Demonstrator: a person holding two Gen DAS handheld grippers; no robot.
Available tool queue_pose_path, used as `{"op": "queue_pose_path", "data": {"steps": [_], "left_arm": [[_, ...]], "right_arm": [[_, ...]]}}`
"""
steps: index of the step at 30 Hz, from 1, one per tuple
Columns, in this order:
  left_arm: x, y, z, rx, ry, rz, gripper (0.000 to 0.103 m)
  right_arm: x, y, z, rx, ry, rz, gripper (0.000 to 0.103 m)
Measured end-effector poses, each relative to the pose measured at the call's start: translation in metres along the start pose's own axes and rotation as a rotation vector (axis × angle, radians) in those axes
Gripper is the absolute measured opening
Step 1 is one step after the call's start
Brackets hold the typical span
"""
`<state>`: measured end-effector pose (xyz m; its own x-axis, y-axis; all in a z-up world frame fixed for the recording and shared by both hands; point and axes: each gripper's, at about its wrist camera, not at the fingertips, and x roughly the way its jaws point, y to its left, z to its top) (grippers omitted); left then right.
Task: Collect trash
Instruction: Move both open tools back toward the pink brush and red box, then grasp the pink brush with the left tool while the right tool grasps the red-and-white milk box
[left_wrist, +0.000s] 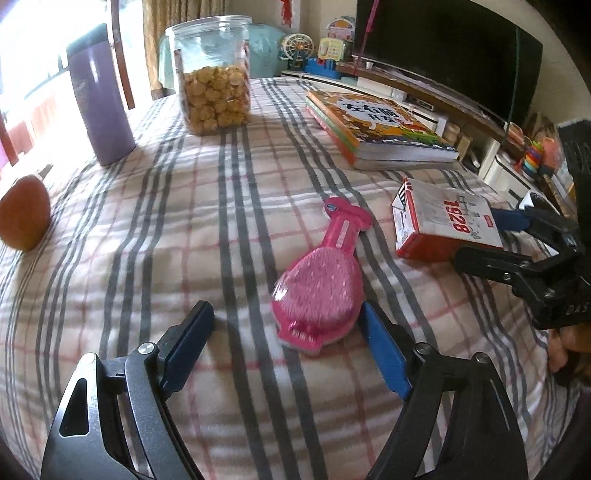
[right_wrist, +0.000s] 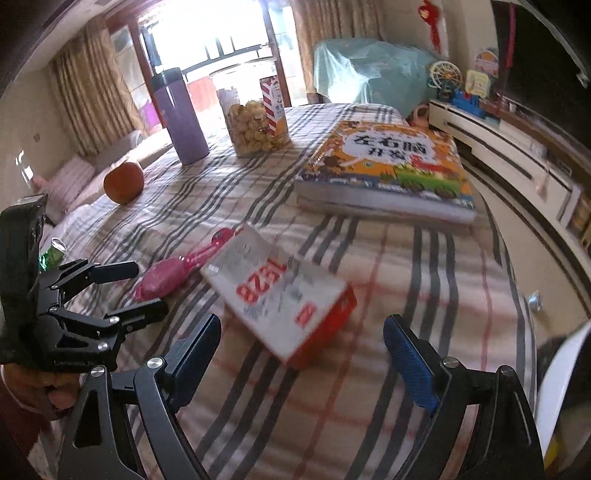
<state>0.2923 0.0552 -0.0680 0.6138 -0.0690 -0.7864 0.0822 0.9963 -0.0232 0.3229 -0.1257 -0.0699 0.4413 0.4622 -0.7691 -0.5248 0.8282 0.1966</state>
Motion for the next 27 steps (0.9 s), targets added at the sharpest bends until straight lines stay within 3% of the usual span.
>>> {"op": "queue_pose_path", "data": {"steps": [3, 5, 7, 8, 15, 22, 26, 27], "left_arm": [[0.003, -0.004, 0.002, 0.023, -0.003, -0.006, 0.082], [0.002, -0.007, 0.002, 0.036, -0.013, -0.016, 0.071], [-0.001, -0.01, 0.001, 0.049, -0.024, -0.014, 0.052], [-0.001, -0.012, 0.001, 0.053, -0.027, -0.013, 0.048], [-0.015, -0.024, -0.012, 0.026, -0.038, -0.031, 0.047], [-0.036, -0.036, -0.038, 0.002, -0.034, -0.075, 0.047], [-0.042, -0.04, -0.048, -0.003, -0.023, -0.084, 0.047], [-0.043, -0.04, -0.05, -0.006, -0.022, -0.084, 0.047]], "right_arm": [[0.007, 0.001, 0.005, -0.032, 0.01, -0.004, 0.09], [0.01, 0.001, 0.006, -0.038, 0.014, 0.0, 0.089], [0.011, 0.001, 0.004, -0.039, 0.018, 0.021, 0.073], [0.011, 0.001, 0.004, -0.038, 0.022, 0.027, 0.067], [-0.01, 0.001, -0.01, 0.026, 0.004, 0.042, 0.061], [-0.045, 0.0, -0.05, 0.107, 0.003, 0.055, 0.059], [-0.054, 0.007, -0.067, 0.094, 0.025, 0.067, 0.063], [-0.055, 0.008, -0.068, 0.08, 0.024, 0.051, 0.067]]}}
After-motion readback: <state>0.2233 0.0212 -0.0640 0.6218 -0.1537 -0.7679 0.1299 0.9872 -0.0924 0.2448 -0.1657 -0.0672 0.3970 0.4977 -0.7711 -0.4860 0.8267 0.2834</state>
